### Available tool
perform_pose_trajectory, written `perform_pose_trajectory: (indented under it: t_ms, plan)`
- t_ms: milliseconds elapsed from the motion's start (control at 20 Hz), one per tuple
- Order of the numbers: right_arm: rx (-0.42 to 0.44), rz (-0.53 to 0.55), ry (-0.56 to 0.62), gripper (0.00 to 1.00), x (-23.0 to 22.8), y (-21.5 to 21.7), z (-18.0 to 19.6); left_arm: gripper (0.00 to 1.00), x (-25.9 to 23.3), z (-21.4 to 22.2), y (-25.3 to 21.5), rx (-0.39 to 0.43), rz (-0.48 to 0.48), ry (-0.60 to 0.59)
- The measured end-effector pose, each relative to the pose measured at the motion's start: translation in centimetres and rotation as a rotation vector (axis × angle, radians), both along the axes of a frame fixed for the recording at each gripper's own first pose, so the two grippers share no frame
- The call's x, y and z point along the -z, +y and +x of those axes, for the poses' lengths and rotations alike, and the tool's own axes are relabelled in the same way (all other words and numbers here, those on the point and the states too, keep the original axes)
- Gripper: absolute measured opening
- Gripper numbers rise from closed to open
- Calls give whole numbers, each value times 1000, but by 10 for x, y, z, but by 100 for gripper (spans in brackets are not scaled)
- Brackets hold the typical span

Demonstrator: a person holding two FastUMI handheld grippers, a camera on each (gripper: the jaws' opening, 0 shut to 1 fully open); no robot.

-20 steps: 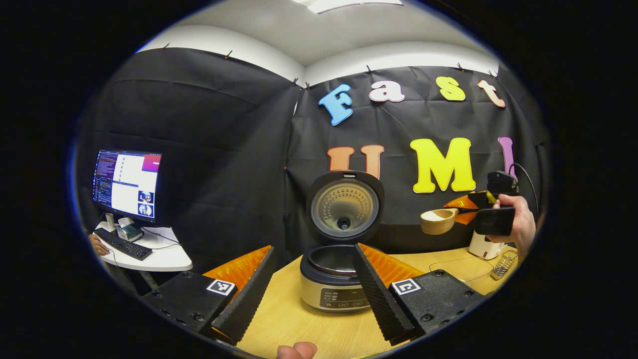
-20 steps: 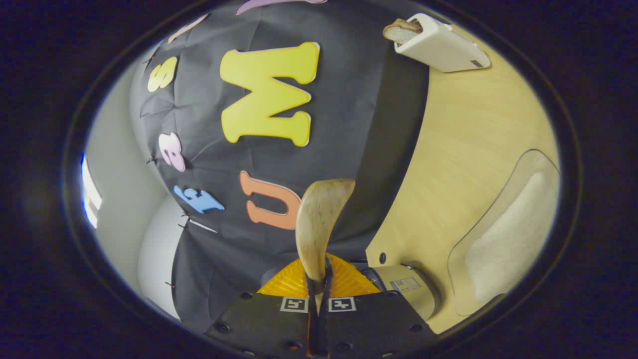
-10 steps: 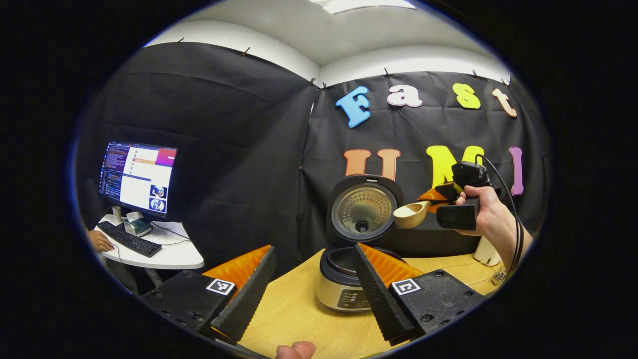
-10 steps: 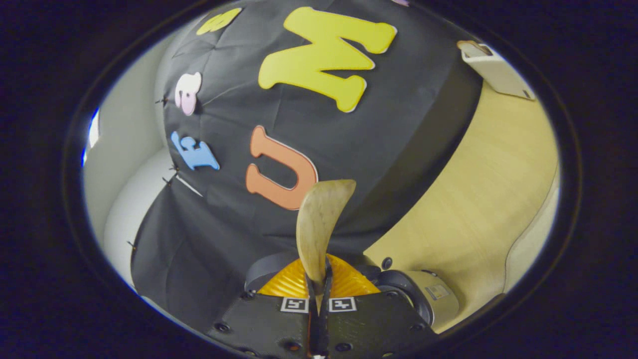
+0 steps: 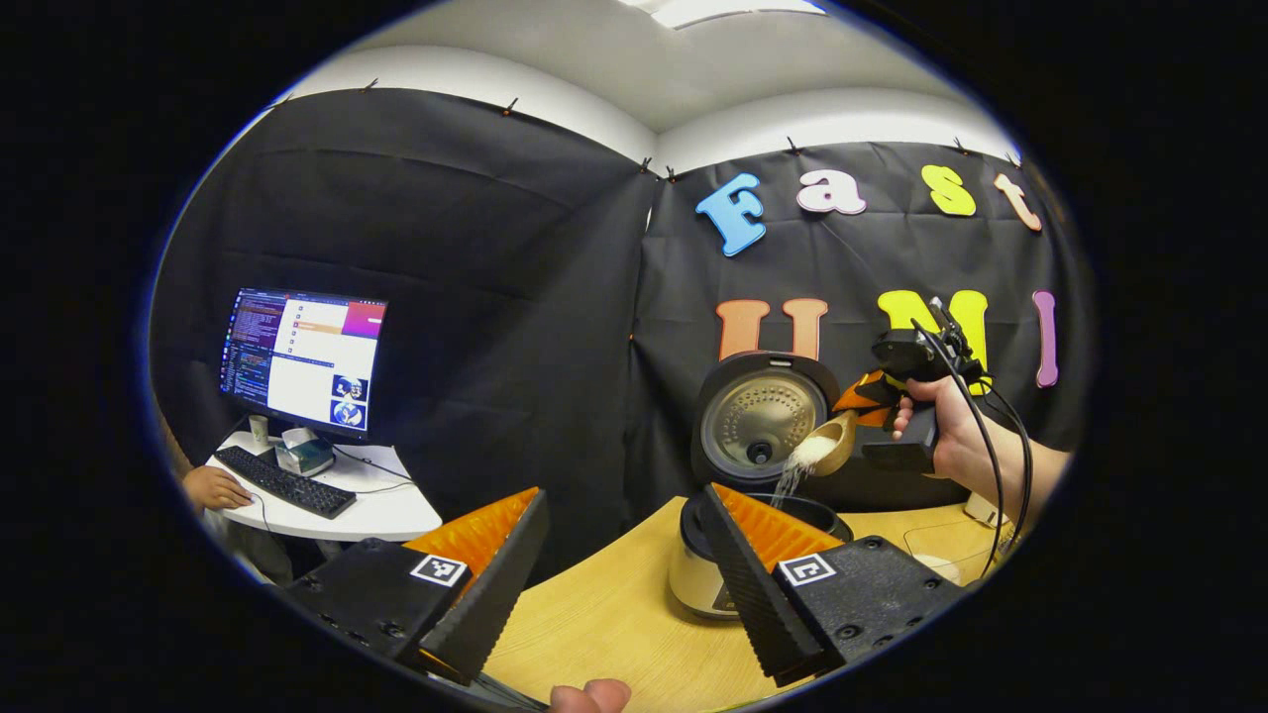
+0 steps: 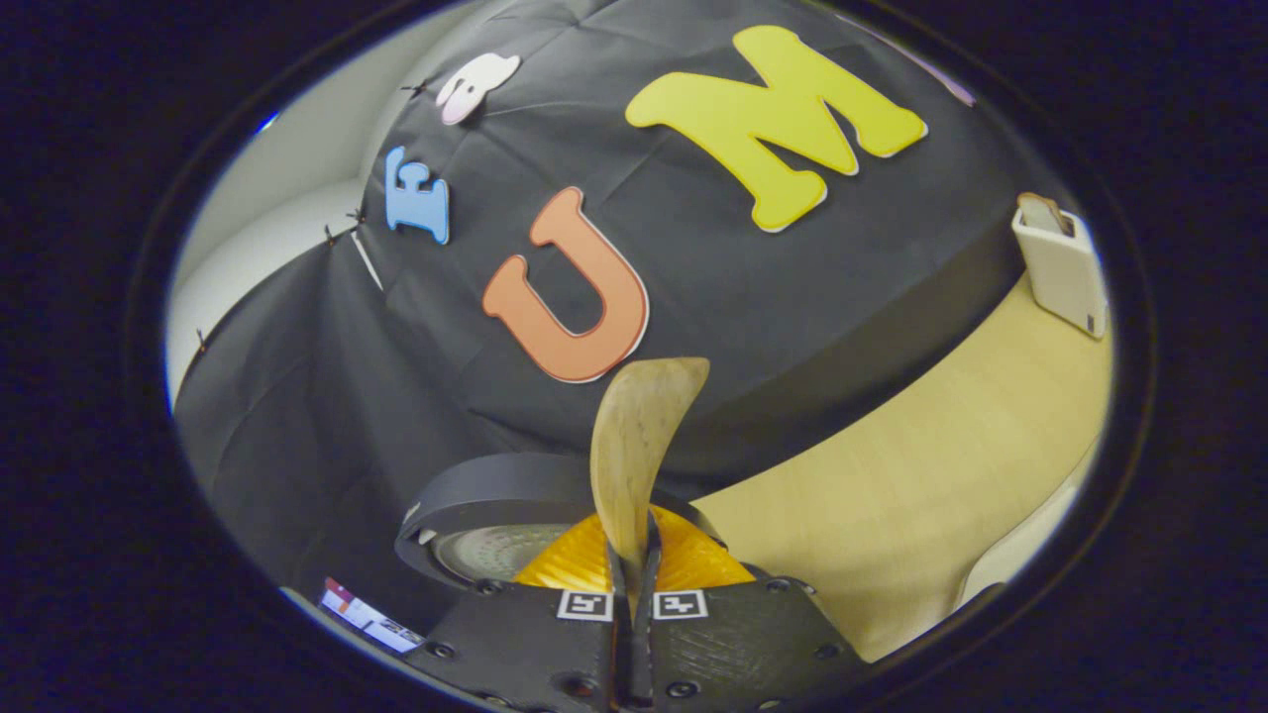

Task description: Close the left gripper, press the button to open the rice cooker; take a wooden spoon from the chopstick holder with the right hand, scoop a spoonful of rice and pour it into the rice cooker, then put the wooden spoon back into the chopstick holder.

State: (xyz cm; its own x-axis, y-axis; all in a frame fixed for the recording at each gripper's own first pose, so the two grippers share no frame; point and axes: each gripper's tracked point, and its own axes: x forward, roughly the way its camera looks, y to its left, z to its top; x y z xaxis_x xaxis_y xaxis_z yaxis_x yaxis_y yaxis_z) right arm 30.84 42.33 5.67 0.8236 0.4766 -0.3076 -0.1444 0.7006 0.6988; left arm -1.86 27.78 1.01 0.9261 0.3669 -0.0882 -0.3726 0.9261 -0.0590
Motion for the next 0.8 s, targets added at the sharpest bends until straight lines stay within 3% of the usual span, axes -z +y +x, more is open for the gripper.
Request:
perform_pose_trajectory:
  t_ms: [400, 800]
  plan:
    - [-4, -35, -13, 0, -10, 2, -1, 98, 0, -4, 5, -19, -16, 4]
    - [4, -115, -122, 0, -39, 8, -6, 98, -2, -11, 12, -40, -26, 6]
